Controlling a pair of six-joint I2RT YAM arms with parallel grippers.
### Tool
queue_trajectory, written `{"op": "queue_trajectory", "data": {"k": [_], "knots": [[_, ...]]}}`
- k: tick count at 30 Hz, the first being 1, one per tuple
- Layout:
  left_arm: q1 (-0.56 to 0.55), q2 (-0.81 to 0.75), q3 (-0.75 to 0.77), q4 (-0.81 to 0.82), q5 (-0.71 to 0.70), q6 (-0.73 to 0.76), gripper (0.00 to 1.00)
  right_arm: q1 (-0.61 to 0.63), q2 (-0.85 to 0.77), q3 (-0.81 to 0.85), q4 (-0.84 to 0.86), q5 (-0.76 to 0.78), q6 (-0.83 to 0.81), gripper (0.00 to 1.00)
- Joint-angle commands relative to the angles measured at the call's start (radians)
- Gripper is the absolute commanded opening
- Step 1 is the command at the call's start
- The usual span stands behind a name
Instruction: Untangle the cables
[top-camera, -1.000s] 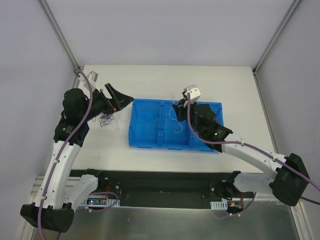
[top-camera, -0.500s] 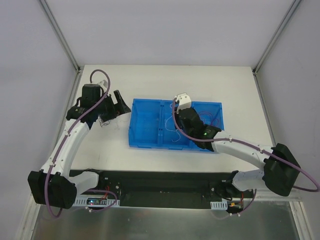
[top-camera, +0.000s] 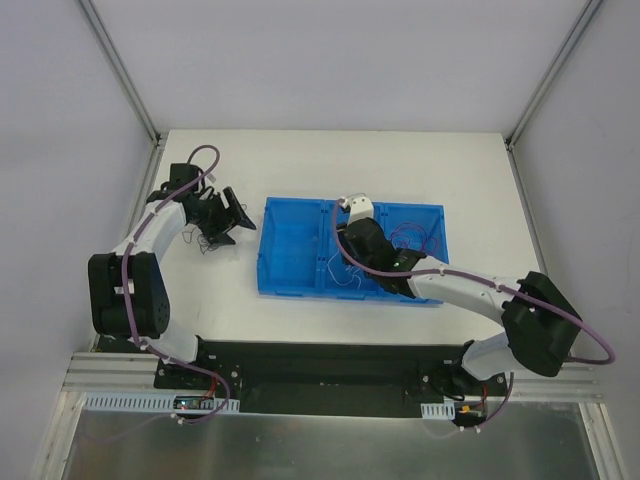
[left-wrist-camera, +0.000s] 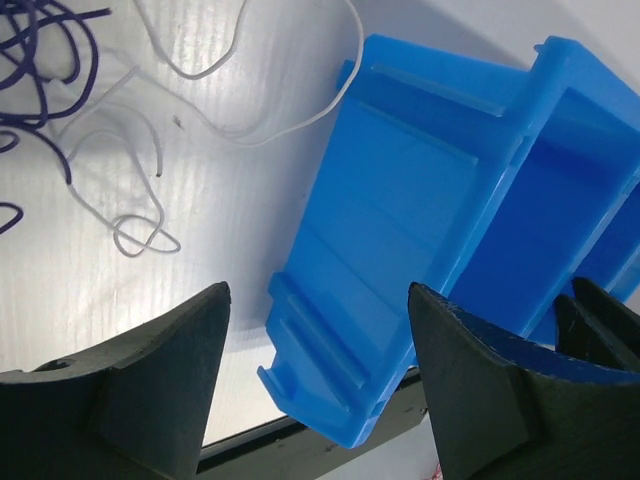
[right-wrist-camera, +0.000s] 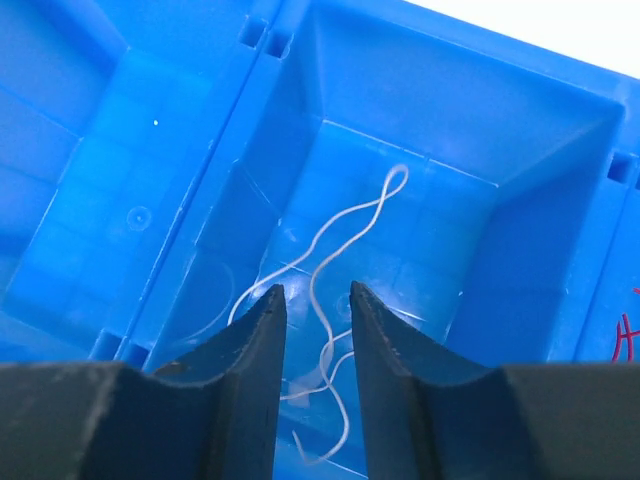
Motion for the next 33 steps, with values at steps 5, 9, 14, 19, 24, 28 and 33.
{"op": "queue_trajectory", "data": {"k": [5, 9, 14, 19, 24, 28, 33], "knots": [[0.037, 0.024, 0.097, 0.022, 0.094, 0.069, 0.63, -0.025, -0.063, -0.007, 0.066, -0.038, -0.019, 0.59], [0.037, 0.062, 0.114, 0.015, 0.058, 0.122, 0.55, -0.033, -0.116, -0.059, 0.131, -0.052, -0.031, 0.68], [0.037, 0.196, 0.215, -0.06, 0.098, 0.169, 0.44, -0.052, -0.141, -0.091, 0.169, -0.09, -0.021, 0.69], [0.035, 0.34, 0.369, -0.149, 0.035, 0.207, 0.47, -0.088, -0.143, -0.103, 0.18, -0.145, 0.011, 0.69], [0.035, 0.458, 0.427, -0.151, 0.025, 0.212, 0.47, -0.106, -0.156, -0.123, 0.205, -0.177, 0.03, 0.69], [0.031, 0.484, 0.421, -0.142, 0.032, 0.207, 0.48, -0.118, -0.146, -0.122, 0.214, -0.21, 0.044, 0.7], [0.029, 0.53, 0.409, -0.12, 0.04, 0.205, 0.34, -0.132, -0.126, -0.117, 0.217, -0.231, 0.051, 0.7]]}}
